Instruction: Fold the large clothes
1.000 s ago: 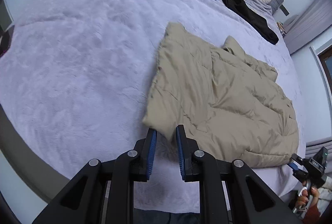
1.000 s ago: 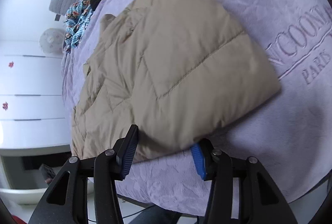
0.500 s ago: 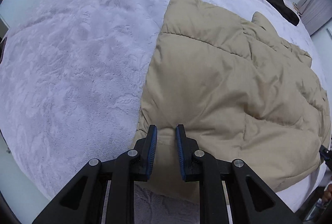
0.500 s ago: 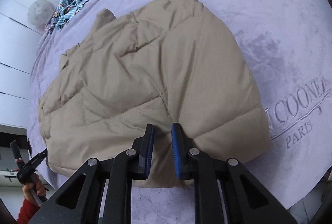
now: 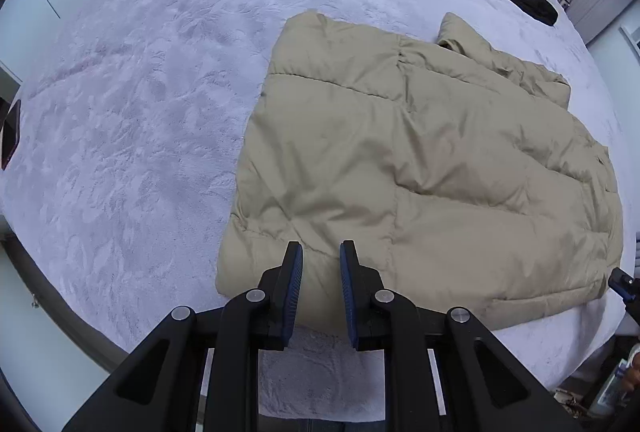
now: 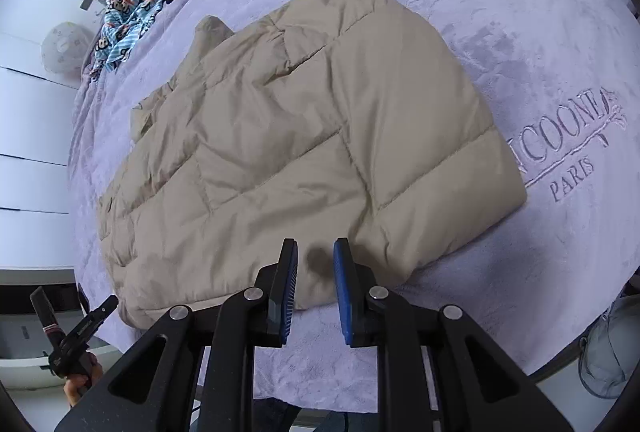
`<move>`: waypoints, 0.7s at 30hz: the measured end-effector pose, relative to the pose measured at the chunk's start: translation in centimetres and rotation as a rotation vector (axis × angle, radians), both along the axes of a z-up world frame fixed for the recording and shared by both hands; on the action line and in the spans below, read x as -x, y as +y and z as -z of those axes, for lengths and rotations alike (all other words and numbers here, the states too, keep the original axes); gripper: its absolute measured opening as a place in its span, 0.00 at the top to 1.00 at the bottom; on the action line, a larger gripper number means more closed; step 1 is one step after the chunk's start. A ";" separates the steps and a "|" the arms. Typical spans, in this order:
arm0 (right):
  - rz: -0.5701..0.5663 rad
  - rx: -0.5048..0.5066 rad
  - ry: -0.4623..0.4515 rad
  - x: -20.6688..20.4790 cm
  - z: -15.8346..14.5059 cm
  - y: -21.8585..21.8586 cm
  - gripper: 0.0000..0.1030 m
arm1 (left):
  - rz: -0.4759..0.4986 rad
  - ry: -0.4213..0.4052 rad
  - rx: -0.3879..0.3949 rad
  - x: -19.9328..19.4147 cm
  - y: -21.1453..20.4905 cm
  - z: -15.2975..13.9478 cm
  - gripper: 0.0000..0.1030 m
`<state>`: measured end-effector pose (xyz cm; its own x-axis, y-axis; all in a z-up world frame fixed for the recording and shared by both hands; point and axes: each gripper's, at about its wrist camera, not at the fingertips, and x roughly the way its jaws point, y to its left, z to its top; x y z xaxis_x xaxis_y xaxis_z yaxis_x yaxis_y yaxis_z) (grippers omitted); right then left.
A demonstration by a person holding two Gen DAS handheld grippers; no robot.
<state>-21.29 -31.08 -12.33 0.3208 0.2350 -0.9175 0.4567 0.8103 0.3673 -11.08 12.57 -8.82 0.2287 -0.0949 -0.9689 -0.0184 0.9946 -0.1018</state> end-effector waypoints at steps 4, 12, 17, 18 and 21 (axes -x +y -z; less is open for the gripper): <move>-0.015 -0.033 0.004 0.9 -0.4 1.2 0.80 | 0.014 -0.009 -0.021 1.0 -1.3 -1.5 0.80; -0.098 -0.040 -0.037 1.7 -2.1 4.0 0.63 | 0.012 -0.112 -0.059 3.5 -2.8 -4.9 0.01; -0.125 -0.070 -0.044 2.0 -2.0 4.2 0.56 | -0.003 -0.093 -0.107 4.7 -3.5 -5.7 0.01; -0.127 -0.077 -0.044 2.2 -1.8 4.2 0.49 | -0.010 -0.086 -0.126 5.0 -3.6 -5.8 0.01; -0.140 -0.091 -0.032 2.5 -1.0 4.5 0.45 | -0.010 -0.065 -0.135 5.8 -3.7 -6.2 0.01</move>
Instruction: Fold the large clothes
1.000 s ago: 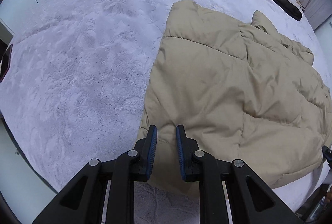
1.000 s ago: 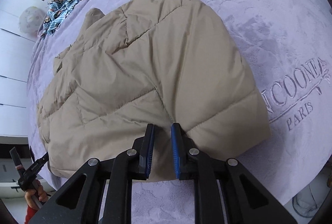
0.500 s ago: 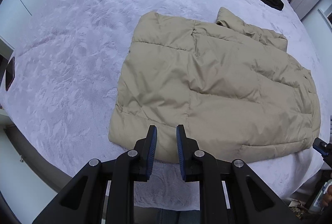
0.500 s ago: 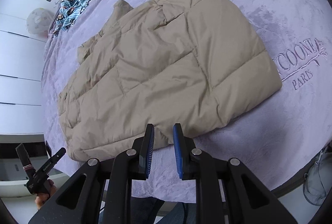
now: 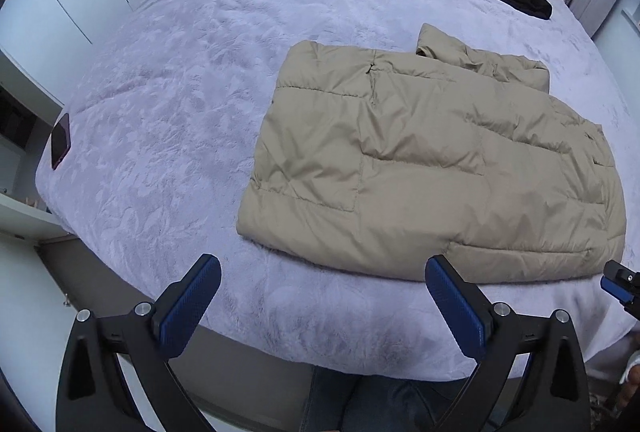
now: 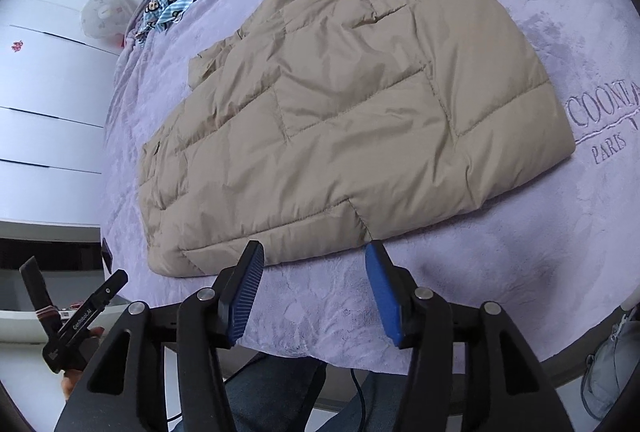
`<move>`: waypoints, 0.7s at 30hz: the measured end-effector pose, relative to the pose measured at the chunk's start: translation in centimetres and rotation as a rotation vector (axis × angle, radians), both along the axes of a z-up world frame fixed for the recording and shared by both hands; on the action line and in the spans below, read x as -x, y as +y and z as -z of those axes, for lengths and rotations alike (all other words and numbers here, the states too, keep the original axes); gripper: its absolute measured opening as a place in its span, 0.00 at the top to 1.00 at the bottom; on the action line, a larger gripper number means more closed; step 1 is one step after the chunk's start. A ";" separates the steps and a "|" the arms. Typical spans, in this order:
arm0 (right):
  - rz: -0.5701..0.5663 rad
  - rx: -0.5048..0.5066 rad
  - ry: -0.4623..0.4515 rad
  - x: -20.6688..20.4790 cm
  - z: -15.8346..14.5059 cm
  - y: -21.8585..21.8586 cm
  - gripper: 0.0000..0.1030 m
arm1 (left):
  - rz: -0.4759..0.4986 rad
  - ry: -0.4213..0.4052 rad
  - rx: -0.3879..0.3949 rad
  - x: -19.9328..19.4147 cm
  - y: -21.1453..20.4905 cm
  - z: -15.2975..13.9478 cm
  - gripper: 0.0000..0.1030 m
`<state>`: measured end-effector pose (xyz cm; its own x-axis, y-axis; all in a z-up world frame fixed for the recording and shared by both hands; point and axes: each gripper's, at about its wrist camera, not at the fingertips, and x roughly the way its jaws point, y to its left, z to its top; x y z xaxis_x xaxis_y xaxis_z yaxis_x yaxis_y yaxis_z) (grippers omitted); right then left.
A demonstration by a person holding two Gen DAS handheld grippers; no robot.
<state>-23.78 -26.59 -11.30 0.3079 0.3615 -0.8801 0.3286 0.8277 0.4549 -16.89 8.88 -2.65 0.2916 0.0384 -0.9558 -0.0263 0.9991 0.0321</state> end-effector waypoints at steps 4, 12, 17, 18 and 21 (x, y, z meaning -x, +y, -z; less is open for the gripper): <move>0.005 -0.005 0.012 0.8 0.4 0.4 0.41 | 0.044 0.012 -0.030 0.0 -0.1 0.0 0.01; 0.058 0.010 -0.011 -0.4 0.4 2.9 0.32 | 0.111 0.023 -0.019 -3.1 2.0 0.2 0.01; 0.081 -0.007 -0.013 -2.6 0.2 6.3 0.21 | 0.146 0.031 -0.002 -5.8 4.3 0.5 0.01; 0.084 -0.003 -0.015 -3.1 0.1 7.1 0.21 | 0.150 0.039 0.006 -6.3 4.8 0.7 0.01; 0.083 -0.016 -0.001 -4.4 0.2 9.2 0.21 | 0.155 0.049 0.025 -7.7 6.1 1.2 0.01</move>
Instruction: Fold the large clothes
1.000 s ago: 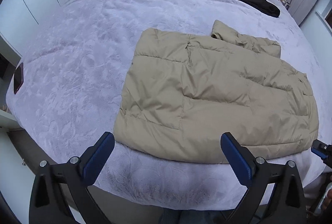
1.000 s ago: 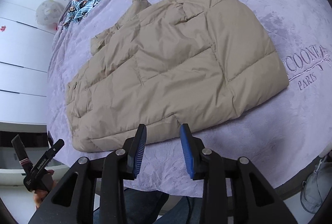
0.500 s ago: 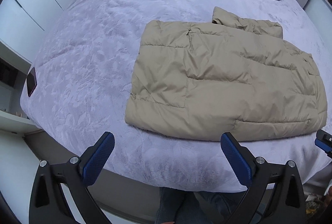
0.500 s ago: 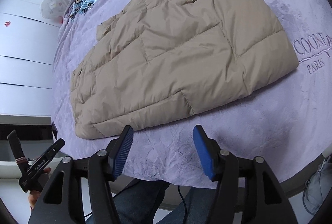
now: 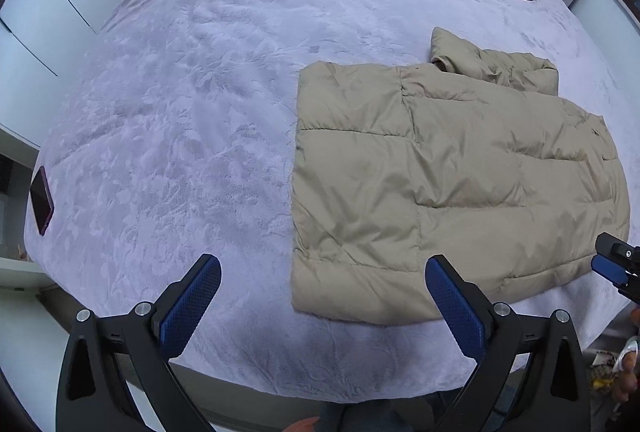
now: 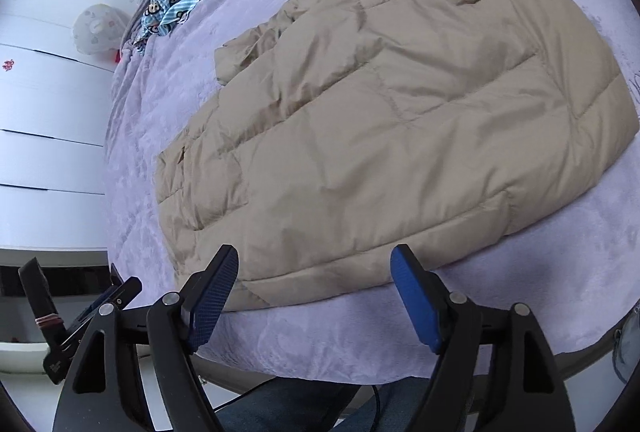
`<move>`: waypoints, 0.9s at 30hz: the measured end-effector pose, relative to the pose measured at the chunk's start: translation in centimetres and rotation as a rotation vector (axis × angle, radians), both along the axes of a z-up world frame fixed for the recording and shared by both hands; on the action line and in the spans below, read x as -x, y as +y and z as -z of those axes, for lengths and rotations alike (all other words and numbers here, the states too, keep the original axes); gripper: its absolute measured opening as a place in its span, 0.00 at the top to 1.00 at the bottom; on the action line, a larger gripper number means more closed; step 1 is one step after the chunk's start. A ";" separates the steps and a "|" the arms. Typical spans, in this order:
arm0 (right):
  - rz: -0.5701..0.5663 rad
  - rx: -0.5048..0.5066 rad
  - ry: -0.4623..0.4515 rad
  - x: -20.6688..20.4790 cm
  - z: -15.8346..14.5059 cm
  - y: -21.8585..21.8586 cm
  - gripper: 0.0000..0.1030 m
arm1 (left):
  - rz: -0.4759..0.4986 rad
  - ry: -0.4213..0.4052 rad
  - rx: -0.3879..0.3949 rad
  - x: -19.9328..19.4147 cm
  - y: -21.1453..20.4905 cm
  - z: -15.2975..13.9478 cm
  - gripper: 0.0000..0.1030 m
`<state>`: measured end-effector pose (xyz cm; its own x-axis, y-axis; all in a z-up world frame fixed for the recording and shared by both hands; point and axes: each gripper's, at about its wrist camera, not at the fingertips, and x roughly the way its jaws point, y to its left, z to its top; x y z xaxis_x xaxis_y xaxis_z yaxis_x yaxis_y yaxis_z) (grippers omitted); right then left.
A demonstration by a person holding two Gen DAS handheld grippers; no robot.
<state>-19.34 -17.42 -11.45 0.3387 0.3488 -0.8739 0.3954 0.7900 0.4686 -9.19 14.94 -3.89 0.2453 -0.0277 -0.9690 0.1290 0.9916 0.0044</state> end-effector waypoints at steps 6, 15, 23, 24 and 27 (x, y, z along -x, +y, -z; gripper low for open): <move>-0.025 0.008 0.022 -2.2 0.3 3.8 0.00 | 0.013 0.089 0.088 -2.4 2.3 3.3 0.01; -0.027 0.023 0.135 -3.5 1.5 6.1 0.00 | 0.022 0.161 0.189 -5.2 3.8 6.2 0.01; -0.073 0.015 0.183 -4.5 2.4 5.2 0.00 | -0.020 0.180 0.219 -6.3 2.8 7.3 0.01; -0.079 0.015 0.183 -4.7 2.2 4.9 0.00 | -0.022 0.178 0.227 -6.2 2.6 7.3 0.01; -0.097 0.017 0.173 -5.3 1.7 4.0 0.00 | -0.008 0.179 0.258 -6.4 2.1 7.5 0.01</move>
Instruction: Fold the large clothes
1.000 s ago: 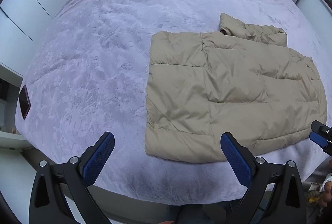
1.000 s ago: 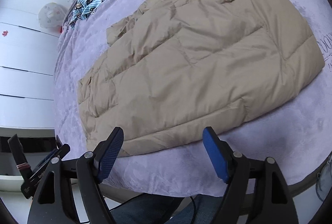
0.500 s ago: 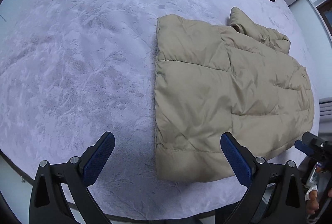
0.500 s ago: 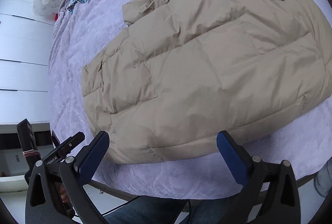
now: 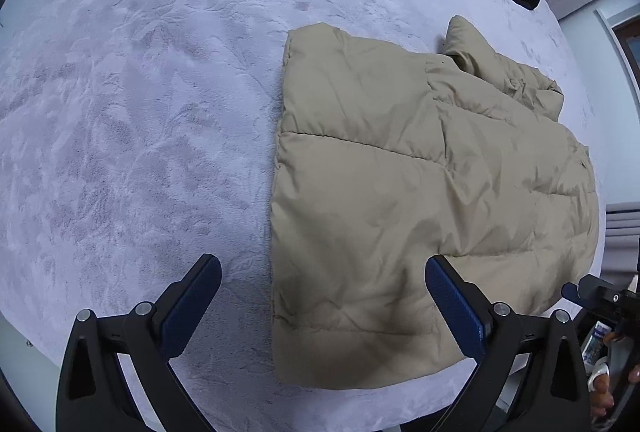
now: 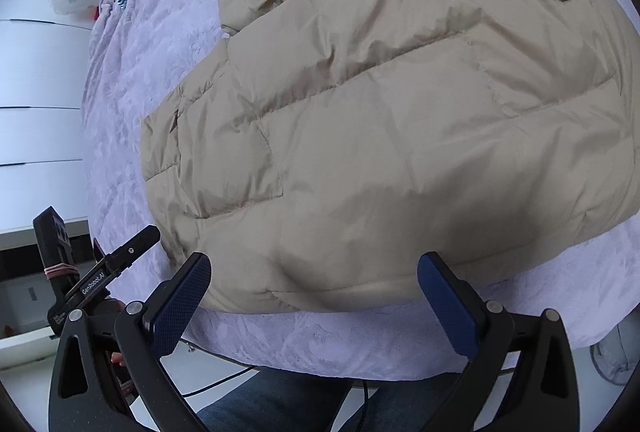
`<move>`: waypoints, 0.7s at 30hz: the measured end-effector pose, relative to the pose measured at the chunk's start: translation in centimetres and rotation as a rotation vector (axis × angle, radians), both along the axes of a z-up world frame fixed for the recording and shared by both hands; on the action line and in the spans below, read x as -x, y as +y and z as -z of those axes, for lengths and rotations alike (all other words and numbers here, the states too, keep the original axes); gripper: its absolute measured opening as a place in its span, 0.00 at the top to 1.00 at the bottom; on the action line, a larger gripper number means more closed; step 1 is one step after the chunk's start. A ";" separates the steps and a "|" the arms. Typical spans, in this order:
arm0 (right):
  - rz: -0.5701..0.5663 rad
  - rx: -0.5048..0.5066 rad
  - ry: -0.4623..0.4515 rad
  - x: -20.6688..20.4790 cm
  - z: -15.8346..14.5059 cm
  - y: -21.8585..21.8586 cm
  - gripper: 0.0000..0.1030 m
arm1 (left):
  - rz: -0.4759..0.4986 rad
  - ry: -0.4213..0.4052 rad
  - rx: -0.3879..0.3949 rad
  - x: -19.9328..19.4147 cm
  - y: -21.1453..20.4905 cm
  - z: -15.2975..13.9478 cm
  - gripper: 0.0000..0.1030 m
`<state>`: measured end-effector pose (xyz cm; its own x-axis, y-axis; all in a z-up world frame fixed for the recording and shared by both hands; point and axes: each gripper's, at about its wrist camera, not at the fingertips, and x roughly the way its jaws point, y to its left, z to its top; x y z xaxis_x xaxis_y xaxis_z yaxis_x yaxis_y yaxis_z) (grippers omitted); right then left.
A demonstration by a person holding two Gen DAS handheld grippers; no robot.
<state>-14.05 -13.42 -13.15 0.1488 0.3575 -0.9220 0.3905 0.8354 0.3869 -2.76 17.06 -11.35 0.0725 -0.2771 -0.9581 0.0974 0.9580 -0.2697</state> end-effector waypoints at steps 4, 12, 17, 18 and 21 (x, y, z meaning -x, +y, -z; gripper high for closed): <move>-0.003 0.010 0.013 -0.4 0.1 -1.2 0.00 | 0.030 -0.020 0.047 -1.0 0.0 0.6 0.01; 0.029 0.033 0.037 0.5 0.1 -2.7 0.00 | 0.087 0.016 0.184 -3.9 2.6 2.9 0.01; 0.019 0.055 0.061 1.0 0.2 -2.6 0.00 | 0.146 0.121 0.362 -4.0 2.0 5.5 0.01; 0.019 0.059 0.065 1.1 0.2 -2.6 0.00 | 0.152 0.133 0.387 -4.2 1.5 5.9 0.01; 0.013 0.070 0.075 1.2 0.3 -2.4 0.00 | 0.176 0.148 0.435 -4.7 -0.2 7.0 0.01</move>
<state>-15.27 -15.85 -13.49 0.0829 0.2904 -0.9533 0.4271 0.8539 0.2973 1.95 16.81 -18.35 -0.1398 -0.6500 -0.7470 0.1781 0.7256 -0.6647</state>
